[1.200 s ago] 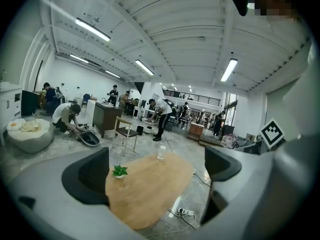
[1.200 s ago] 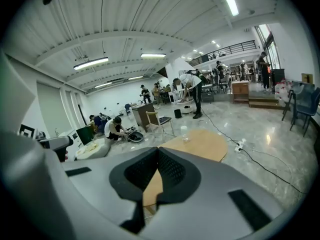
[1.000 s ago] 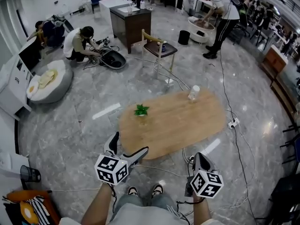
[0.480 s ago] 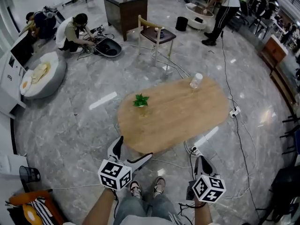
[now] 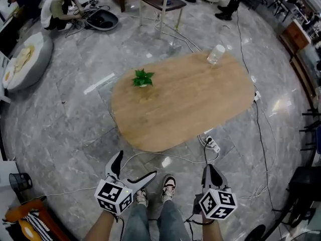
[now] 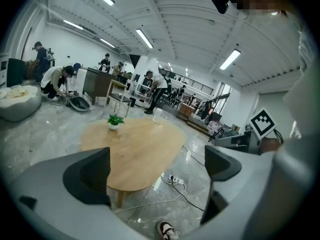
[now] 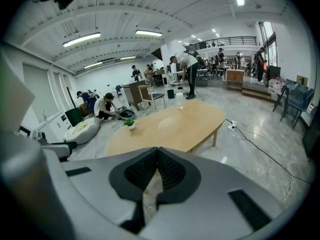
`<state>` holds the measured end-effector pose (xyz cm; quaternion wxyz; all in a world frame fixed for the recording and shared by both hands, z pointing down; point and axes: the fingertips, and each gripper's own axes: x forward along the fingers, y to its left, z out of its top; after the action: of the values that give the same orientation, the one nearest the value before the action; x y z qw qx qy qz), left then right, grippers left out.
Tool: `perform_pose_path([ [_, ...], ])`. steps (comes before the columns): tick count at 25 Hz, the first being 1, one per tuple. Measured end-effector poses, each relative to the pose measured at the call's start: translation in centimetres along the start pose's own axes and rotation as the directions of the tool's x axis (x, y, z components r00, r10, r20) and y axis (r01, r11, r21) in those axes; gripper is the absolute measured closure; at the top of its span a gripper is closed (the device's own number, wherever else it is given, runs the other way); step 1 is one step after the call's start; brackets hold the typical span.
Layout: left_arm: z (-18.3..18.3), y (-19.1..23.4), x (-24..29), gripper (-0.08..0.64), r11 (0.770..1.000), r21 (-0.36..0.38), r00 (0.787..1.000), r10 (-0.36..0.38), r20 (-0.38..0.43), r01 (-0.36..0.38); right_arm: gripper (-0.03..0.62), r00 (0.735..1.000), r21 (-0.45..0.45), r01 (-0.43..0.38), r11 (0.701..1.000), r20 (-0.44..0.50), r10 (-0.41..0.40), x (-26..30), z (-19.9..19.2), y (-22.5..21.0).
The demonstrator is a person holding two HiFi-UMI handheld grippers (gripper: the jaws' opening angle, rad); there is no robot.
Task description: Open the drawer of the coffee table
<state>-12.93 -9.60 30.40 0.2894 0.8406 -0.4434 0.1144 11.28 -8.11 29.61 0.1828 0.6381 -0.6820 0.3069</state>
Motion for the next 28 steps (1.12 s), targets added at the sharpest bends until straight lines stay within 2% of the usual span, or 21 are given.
perform_pose_path([
  [6, -8.0, 2.5, 2.5, -0.015, 1.0, -0.005, 0.998, -0.027, -0.065, 0.027, 0.592, 0.999, 0.028, 0.03, 0.999, 0.011, -0.03, 4.8, -4.9, -0.5],
  [12, -13.4, 3.6, 3.7, -0.015, 0.998, -0.024, 0.992, -0.055, -0.111, 0.053, 0.592, 0.998, 0.074, 0.063, 0.995, 0.015, -0.064, 7.6, -7.8, -1.5],
  [19, -18.2, 4.4, 6.3, -0.015, 0.991, -0.012, 0.98, -0.131, -0.15, 0.13, 0.592, 0.996, -0.004, 0.06, 0.998, -0.062, -0.06, 8.4, -11.3, -2.4],
  [25, -21.6, 6.0, 10.8, -0.014, 0.987, 0.014, 0.972, -0.154, -0.176, 0.159, 0.592, 0.994, -0.017, 0.076, 0.997, -0.077, -0.077, 8.9, -12.9, -4.4],
  [28, -22.2, 6.6, 12.7, -0.014, 0.985, 0.03, 0.974, -0.161, -0.161, 0.168, 0.592, 0.992, -0.011, 0.087, 0.996, -0.09, -0.088, 9.0, -14.3, -5.4],
])
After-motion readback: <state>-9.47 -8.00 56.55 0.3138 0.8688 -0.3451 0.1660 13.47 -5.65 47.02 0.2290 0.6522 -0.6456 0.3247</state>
